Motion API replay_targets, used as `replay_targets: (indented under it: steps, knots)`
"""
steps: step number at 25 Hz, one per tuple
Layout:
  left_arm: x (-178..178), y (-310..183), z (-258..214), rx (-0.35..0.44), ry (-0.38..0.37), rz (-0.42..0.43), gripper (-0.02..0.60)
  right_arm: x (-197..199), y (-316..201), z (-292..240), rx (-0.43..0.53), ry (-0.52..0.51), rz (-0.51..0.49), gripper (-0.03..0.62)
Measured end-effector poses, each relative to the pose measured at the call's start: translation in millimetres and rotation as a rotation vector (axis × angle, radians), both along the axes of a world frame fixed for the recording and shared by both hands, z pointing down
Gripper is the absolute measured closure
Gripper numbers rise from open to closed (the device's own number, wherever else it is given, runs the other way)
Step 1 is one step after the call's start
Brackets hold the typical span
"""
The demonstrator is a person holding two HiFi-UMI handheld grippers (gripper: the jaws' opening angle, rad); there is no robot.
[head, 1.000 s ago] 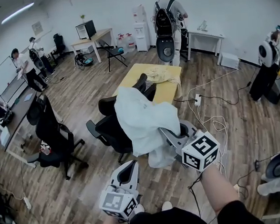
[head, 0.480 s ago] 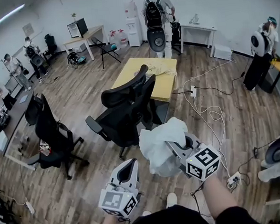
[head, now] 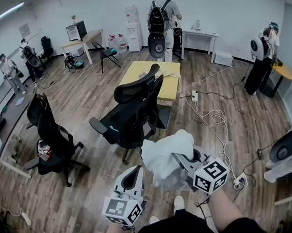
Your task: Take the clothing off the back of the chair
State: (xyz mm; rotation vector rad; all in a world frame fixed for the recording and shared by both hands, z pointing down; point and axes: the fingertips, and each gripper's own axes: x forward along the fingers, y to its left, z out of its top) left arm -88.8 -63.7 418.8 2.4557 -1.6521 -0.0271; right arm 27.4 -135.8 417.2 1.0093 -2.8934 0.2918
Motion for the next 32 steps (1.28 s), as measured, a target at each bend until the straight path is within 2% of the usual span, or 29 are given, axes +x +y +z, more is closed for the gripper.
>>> replay_targets:
  steps: [8, 16, 32]
  knots:
    - [-15, 49, 11, -0.008, 0.006, 0.040, 0.566, -11, 59, 14, -0.011, 0.004, 0.039, 0.511]
    - [-15, 80, 15, -0.015, 0.008, 0.086, 0.566, -11, 103, 25, -0.018, 0.030, 0.061, 0.511]
    - [-12, 101, 13, 0.007, 0.027, 0.113, 0.565, -14, 139, 19, 0.012, 0.066, 0.069, 0.511]
